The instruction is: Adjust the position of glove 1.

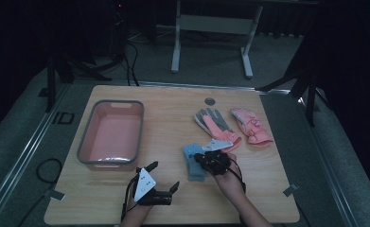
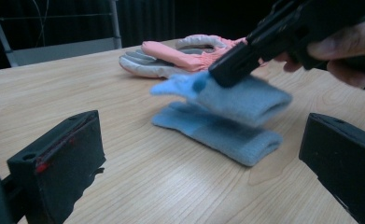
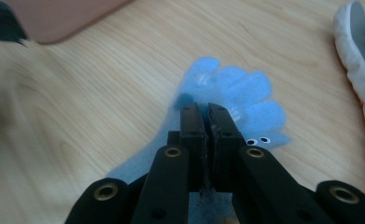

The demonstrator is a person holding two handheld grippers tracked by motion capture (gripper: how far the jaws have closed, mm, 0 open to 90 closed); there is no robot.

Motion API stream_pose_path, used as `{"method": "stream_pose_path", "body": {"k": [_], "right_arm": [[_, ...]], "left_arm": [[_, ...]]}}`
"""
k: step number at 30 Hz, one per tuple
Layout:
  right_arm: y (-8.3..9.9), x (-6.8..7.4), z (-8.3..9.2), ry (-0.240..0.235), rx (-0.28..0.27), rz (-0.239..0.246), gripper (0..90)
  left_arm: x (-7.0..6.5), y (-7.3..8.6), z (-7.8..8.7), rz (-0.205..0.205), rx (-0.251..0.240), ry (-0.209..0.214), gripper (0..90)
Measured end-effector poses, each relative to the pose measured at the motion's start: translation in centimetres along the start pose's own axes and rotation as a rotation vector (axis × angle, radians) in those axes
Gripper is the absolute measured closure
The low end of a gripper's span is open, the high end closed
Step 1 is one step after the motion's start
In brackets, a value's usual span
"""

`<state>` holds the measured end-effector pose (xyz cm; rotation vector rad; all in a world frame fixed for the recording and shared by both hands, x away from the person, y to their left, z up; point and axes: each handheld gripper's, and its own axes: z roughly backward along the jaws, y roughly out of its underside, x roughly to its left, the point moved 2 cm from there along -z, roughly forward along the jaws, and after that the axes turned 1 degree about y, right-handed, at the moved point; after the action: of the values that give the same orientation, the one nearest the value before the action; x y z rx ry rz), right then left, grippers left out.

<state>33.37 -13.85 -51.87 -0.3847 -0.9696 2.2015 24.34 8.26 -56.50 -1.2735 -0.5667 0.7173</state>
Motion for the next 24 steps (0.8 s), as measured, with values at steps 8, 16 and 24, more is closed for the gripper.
{"method": "stream_pose_path", "body": {"k": [8, 16, 24], "right_arm": [[1.2, 0.1, -1.2, -0.01, 0.033, -0.023, 85.7], [2.1, 0.0, -2.1, -0.036, 0.056, -0.055, 82.4], [2.8, 0.4, -2.6, -0.099, 0.071, -0.013, 78.5]], "left_arm": [[0.0, 0.0, 0.0, -0.002, 0.0, 0.001, 0.1], [0.0, 0.0, 0.0, 0.002, 0.003, 0.003, 0.1], [-0.2, 0.0, -0.2, 0.005, 0.006, 0.024, 0.0]]}}
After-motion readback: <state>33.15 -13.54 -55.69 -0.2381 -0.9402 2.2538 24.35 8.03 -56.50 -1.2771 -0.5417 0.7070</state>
